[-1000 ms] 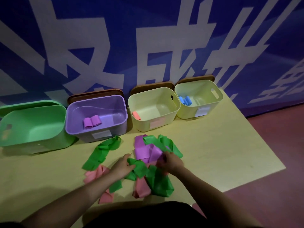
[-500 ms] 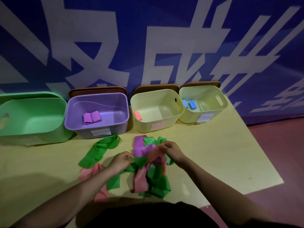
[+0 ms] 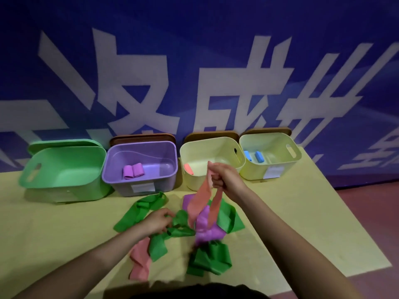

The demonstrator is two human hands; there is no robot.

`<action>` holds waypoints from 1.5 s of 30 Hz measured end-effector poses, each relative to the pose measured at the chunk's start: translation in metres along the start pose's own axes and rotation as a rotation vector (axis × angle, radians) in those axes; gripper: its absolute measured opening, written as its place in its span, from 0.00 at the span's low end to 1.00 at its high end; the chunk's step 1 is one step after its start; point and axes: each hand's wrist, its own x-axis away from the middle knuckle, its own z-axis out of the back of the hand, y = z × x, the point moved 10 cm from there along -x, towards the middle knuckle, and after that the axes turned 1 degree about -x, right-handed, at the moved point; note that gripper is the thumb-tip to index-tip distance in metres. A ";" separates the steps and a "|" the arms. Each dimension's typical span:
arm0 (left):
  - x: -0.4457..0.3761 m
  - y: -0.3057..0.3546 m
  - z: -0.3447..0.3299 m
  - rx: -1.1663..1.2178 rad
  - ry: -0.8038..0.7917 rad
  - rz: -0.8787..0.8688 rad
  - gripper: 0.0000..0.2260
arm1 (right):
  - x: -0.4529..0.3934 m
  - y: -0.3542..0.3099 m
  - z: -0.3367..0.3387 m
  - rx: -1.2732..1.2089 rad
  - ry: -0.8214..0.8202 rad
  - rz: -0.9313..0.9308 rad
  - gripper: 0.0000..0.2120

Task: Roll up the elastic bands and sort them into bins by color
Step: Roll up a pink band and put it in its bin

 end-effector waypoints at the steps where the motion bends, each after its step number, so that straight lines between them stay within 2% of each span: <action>1: 0.007 0.015 0.003 0.009 0.001 -0.046 0.07 | 0.002 -0.005 -0.005 0.057 -0.005 0.001 0.15; 4: 0.029 0.069 0.033 0.221 0.103 -0.251 0.10 | 0.014 -0.032 -0.026 0.155 -0.061 0.044 0.11; 8: 0.066 0.122 0.093 0.484 0.380 -0.476 0.09 | 0.037 -0.070 -0.059 0.207 -0.213 0.110 0.10; 11: 0.086 0.150 0.094 0.524 0.288 -0.543 0.14 | 0.045 -0.078 -0.070 0.219 -0.256 0.134 0.12; 14: 0.100 0.152 0.068 0.569 0.145 -0.469 0.13 | 0.046 -0.079 -0.062 0.143 -0.168 0.168 0.16; 17: 0.117 0.149 0.052 0.487 0.107 -0.522 0.08 | 0.049 -0.083 -0.044 -0.025 -0.079 0.190 0.14; 20: 0.132 0.141 0.043 0.505 0.064 -0.552 0.05 | 0.052 -0.082 -0.020 -0.124 0.045 0.195 0.14; 22: 0.136 0.131 0.046 0.603 0.071 -0.520 0.11 | 0.054 -0.081 -0.008 -0.083 0.105 0.214 0.13; 24: 0.139 0.125 0.055 0.712 0.111 -0.509 0.06 | 0.057 -0.079 -0.002 0.050 0.139 0.233 0.11; 25: 0.141 0.123 0.060 0.752 0.129 -0.515 0.06 | 0.058 -0.076 -0.001 0.129 0.150 0.236 0.11; 29: 0.151 0.125 0.071 0.821 0.126 -0.554 0.04 | 0.068 -0.065 -0.007 0.307 0.120 0.244 0.10; 34: 0.154 0.121 0.077 0.836 0.128 -0.507 0.07 | 0.080 -0.059 -0.010 0.339 0.143 0.264 0.09; 36: 0.153 0.116 0.083 0.781 0.162 -0.495 0.04 | 0.085 -0.061 -0.009 0.334 0.169 0.296 0.09; 40: 0.142 0.096 0.085 0.746 0.208 -0.363 0.07 | 0.101 -0.071 -0.013 0.334 0.207 0.406 0.09; 42: 0.139 0.089 0.081 0.786 0.182 -0.303 0.08 | 0.111 -0.072 -0.025 0.369 0.176 0.460 0.09; 45: 0.139 0.087 0.079 0.844 0.183 -0.309 0.09 | 0.124 -0.063 -0.046 0.421 0.091 0.497 0.10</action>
